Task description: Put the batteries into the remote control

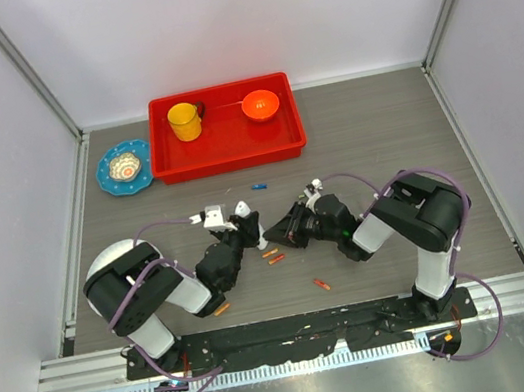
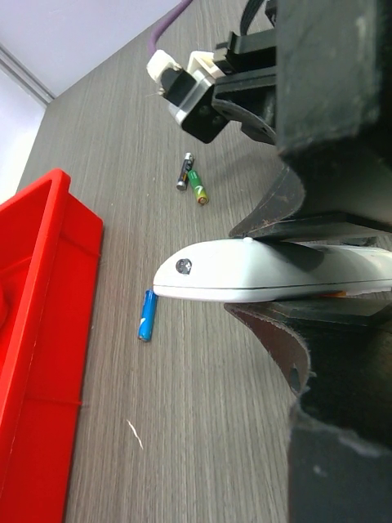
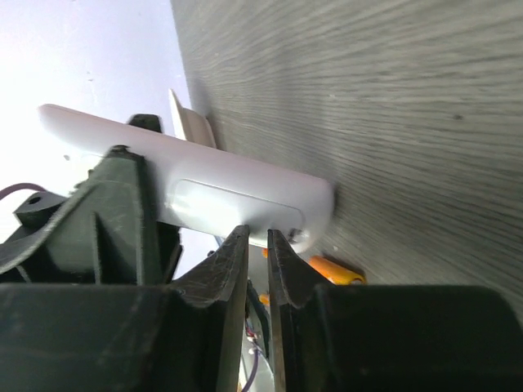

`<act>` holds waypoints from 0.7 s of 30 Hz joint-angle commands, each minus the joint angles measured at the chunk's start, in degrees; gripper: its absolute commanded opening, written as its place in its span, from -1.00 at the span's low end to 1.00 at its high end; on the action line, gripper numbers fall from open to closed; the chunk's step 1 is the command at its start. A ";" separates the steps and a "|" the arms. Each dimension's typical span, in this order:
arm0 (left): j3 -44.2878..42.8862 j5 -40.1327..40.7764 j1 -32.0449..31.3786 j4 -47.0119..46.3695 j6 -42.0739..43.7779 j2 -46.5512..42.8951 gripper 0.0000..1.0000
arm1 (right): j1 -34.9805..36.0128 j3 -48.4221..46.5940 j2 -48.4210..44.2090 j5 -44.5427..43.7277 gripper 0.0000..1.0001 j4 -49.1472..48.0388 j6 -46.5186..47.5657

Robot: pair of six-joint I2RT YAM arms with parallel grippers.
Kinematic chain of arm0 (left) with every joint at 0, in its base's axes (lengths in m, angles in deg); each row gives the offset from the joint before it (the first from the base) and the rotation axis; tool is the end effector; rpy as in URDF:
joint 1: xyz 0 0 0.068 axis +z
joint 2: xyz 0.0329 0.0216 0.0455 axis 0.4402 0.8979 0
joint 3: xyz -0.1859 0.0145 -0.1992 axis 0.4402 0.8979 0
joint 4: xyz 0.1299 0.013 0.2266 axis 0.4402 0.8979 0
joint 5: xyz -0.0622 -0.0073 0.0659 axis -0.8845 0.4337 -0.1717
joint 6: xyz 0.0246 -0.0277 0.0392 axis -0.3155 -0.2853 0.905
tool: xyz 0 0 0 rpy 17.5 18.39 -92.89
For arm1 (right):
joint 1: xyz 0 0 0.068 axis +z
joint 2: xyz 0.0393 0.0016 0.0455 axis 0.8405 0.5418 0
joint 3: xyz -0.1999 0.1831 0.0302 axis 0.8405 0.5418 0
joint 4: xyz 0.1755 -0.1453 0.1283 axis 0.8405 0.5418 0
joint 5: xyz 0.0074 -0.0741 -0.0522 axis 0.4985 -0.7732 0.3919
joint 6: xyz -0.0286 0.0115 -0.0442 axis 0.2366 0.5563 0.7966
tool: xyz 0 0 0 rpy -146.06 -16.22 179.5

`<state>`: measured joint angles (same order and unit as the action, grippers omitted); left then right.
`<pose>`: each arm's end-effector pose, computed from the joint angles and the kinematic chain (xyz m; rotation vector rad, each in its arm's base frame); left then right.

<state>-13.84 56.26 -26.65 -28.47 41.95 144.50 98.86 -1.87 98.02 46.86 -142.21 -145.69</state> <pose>0.1660 -0.1864 0.1404 -0.1248 1.6389 -0.6490 0.2111 0.2016 0.1008 0.4900 2.2627 1.5422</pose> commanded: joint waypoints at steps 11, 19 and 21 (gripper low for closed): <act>-0.09 0.76 -1.02 -10.40 1.24 0.80 -1.00 | 0.25 -0.24 -4.13 -1.11 -0.50 -6.47 0.50; 0.17 3.04 -1.10 -10.40 1.41 0.80 -1.00 | 0.25 3.81 -4.93 -2.34 -0.07 -6.82 -0.20; 0.09 3.13 -1.02 -10.40 1.06 1.06 -1.00 | 0.25 4.07 -4.67 -2.34 -0.08 -7.61 -0.47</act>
<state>-13.89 56.94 -27.46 -28.47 41.95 144.59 98.86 1.36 94.88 45.90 -146.13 -145.93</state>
